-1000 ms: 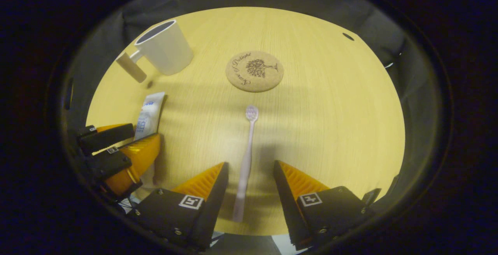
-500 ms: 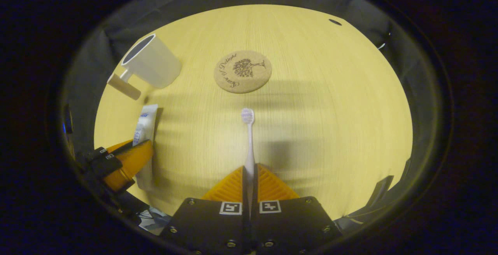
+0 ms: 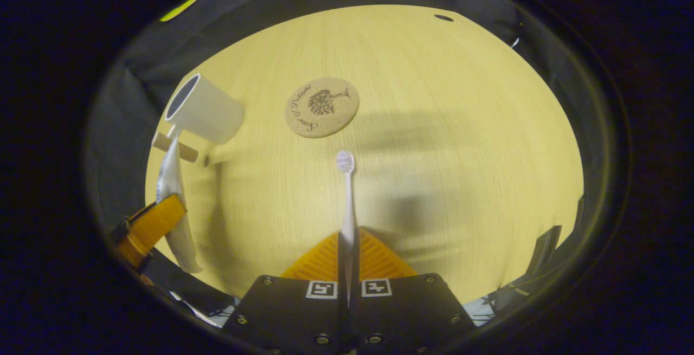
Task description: Put the toothbrush and toothpaste on the desktop into the cup, then pick up the cup and place it on the coaster on the desktop.
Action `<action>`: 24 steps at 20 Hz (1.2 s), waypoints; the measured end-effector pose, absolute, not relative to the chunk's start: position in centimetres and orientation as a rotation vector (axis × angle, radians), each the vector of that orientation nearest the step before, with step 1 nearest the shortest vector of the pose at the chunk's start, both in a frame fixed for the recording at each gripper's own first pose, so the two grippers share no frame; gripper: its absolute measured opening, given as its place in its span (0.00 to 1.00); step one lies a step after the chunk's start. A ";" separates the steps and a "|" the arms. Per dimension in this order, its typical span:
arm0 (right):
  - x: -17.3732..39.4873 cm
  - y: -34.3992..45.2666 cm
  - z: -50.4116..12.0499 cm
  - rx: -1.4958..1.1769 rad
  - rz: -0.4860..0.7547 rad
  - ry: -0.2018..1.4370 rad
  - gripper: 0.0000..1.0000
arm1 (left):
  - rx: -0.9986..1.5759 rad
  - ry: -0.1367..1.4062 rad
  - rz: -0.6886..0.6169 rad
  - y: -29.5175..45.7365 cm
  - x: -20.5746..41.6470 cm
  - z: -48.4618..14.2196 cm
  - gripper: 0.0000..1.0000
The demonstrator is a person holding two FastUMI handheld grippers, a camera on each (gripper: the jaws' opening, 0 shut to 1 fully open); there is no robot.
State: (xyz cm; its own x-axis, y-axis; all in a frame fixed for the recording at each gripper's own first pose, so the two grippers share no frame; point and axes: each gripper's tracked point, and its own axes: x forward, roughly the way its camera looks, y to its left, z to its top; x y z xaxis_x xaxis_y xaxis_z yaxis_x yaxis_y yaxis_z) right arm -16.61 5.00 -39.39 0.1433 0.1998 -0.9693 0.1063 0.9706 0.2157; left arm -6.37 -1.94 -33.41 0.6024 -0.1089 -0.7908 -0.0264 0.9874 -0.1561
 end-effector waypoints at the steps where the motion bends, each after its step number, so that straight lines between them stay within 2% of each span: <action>1: -16.5 5.0 -39.3 0.264 0.068 1.429 0.02 | -0.169 0.902 -0.050 -1.9 -5.9 -32.1 0.16; 6: -16.1 5.2 -39.2 0.284 0.063 1.419 0.02 | -0.217 0.799 -0.050 -1.0 -2.0 -26.7 0.16; 14: -15.4 5.4 -39.3 0.301 0.045 1.411 0.02 | -0.189 0.675 -0.075 1.5 5.2 -22.1 0.17; 24: -14.8 4.7 -39.0 0.337 -0.007 1.400 0.02 | -0.153 0.677 -0.172 1.0 11.2 -23.9 0.16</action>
